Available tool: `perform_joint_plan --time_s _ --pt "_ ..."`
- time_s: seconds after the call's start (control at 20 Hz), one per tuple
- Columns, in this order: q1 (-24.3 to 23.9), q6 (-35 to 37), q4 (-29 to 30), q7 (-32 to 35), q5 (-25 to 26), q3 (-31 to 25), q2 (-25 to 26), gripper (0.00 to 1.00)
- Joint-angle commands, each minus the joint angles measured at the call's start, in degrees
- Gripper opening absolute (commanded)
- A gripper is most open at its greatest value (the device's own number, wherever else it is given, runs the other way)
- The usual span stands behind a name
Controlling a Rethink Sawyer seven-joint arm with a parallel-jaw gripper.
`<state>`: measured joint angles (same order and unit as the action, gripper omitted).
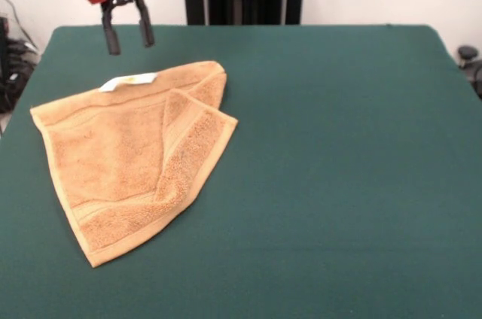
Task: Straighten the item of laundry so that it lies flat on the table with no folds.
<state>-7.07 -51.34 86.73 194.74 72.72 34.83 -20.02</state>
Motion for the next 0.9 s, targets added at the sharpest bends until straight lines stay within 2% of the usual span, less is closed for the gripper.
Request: perform_joint_plan --time_s 0.05,0.2,0.25,0.3,0.35,0.6,0.8,0.9 --pt "-2.03 -9.1 6.9 4.9 -2.1 -14.63 -1.05 1.0" --pt "-5.39 -13.8 6.3 -3.62 -4.44 -17.67 0.86 1.0" --pt "-6.14 -14.53 6.22 -4.63 -5.0 -18.41 1.24 1.0" --pt "-7.61 -15.57 7.11 -6.2 -8.55 -19.26 1.37 1.0" --pt "-8.09 -16.54 7.33 -7.17 -9.48 -19.66 1.23 1.0" --pt "-9.84 -22.94 7.04 -4.62 -8.74 -23.03 1.86 1.0" --pt "-10.42 -25.18 6.92 -3.49 -8.02 -24.72 2.28 1.0" --pt "-10.53 -25.46 4.87 -3.85 -7.0 -25.56 3.45 1.0"
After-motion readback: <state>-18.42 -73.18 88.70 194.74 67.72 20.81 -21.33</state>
